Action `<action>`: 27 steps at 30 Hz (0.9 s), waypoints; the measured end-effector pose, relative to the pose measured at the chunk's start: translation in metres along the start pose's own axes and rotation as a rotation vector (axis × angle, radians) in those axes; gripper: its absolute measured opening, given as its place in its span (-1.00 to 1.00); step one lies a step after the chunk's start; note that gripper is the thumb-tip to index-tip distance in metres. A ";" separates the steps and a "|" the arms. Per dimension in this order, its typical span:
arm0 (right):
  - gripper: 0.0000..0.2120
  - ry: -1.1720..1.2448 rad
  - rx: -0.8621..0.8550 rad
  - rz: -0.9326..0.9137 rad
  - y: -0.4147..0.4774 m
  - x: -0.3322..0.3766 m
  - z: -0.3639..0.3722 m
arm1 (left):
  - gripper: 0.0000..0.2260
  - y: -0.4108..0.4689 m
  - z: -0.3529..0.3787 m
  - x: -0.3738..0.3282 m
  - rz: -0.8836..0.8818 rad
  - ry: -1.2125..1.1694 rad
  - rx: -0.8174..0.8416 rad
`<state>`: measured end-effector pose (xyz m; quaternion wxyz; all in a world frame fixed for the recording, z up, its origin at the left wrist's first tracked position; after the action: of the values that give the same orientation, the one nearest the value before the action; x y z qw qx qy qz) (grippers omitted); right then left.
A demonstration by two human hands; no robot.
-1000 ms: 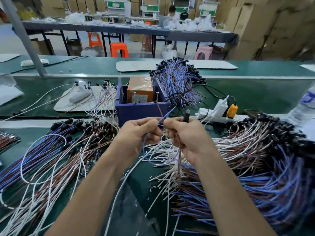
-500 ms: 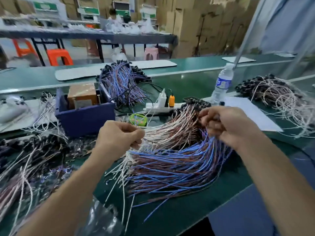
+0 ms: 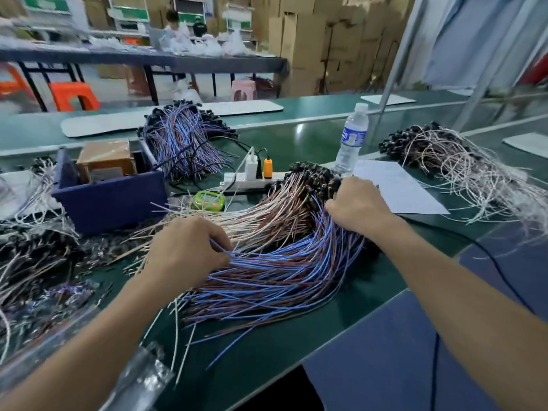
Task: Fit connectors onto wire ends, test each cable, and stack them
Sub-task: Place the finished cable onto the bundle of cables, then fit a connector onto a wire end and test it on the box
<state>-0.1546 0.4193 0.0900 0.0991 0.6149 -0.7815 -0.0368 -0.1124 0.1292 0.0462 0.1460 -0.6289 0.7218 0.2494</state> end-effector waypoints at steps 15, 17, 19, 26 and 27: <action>-0.74 0.442 -0.148 -0.453 -0.074 0.077 0.045 | -0.74 -0.015 0.015 0.014 0.010 -0.192 0.143; -0.83 0.553 -0.078 -0.461 -0.083 0.104 0.053 | -0.76 -0.017 0.011 0.022 -0.038 -0.351 0.088; -0.89 0.662 -0.013 -0.460 -0.090 0.132 0.059 | -0.75 -0.022 0.001 0.037 -0.093 -0.513 0.010; -0.92 0.852 0.132 -0.438 -0.110 0.227 0.071 | -0.73 -0.051 -0.043 0.101 -0.283 -0.851 -0.322; -0.92 0.862 0.151 -0.439 -0.113 0.239 0.073 | -0.73 -0.056 -0.049 0.110 -0.301 -0.854 -0.353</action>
<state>-0.1153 0.1561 0.0247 0.3586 0.7300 -0.5216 0.2578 -0.0712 0.0061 0.0194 0.3545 -0.5828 0.4451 0.5801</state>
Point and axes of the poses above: each hand's wrist, its own y-axis towards the middle knuckle, its own z-axis out of the palm, x = y × z, the point moved 5 cm from there along y, towards the middle knuckle, and after that the axes turned 8 degrees about -y, right-handed, at the moved point
